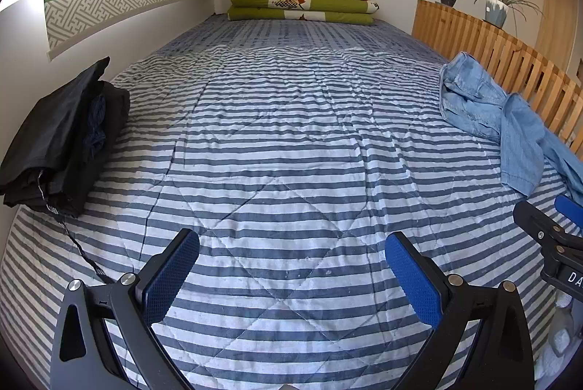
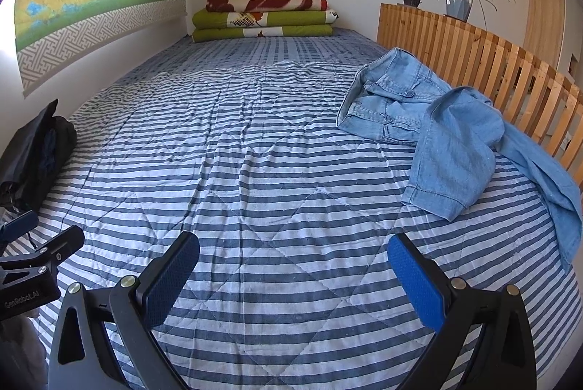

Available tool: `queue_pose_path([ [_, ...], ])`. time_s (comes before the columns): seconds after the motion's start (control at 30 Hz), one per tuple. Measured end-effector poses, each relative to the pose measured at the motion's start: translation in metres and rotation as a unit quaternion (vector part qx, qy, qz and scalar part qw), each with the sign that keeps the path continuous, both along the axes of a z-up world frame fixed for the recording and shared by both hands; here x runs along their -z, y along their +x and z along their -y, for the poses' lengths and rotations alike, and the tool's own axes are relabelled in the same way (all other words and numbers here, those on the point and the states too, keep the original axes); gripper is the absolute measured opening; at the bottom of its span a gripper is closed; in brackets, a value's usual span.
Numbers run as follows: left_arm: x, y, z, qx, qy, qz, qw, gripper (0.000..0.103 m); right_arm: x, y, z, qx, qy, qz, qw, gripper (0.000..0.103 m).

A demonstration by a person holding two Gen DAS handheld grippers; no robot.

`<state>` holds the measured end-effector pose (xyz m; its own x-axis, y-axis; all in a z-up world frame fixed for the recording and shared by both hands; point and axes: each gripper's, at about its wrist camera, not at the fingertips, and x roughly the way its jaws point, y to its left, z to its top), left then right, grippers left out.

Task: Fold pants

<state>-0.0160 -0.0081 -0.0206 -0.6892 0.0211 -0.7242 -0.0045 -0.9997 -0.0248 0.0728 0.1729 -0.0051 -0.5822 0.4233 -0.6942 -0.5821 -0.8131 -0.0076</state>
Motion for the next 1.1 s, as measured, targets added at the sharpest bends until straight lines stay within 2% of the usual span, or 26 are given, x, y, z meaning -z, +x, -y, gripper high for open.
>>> queue_pose_path([
  [1.1,0.0048,0.0006,-0.0030,0.005,-0.002,-0.001,1.0000,0.103,0.0037,0.0015,-0.0006,0.002,-0.003,0.000,1.000,0.102],
])
